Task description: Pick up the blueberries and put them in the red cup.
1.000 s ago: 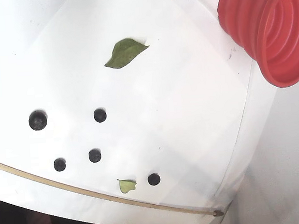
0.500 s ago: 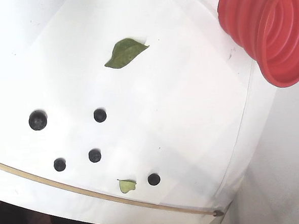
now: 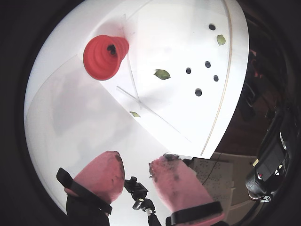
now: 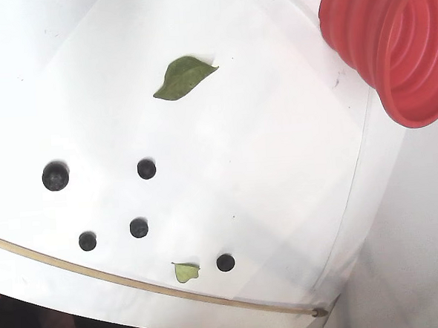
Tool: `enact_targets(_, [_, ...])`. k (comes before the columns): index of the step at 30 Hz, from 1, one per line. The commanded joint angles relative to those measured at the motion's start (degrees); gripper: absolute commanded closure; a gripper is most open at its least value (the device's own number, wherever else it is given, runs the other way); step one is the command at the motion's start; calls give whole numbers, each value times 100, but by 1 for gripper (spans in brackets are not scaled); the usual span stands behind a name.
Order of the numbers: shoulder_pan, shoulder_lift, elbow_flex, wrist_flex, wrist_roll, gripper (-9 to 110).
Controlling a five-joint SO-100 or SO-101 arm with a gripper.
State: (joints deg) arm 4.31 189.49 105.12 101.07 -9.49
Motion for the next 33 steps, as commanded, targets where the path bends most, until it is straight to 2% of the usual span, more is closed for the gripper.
enact_targets(1, [-167,149,-88,-53,-97,90])
enact_targets(14, [-694,149,-369,-53,-299,89])
enact_targets(16, [-686,53,-246,-501,-457,90])
enact_targets(20, [-791,-580,-422,-686,-923,91])
enact_targets(33, [-1125,-642,299,-378,-2813,90])
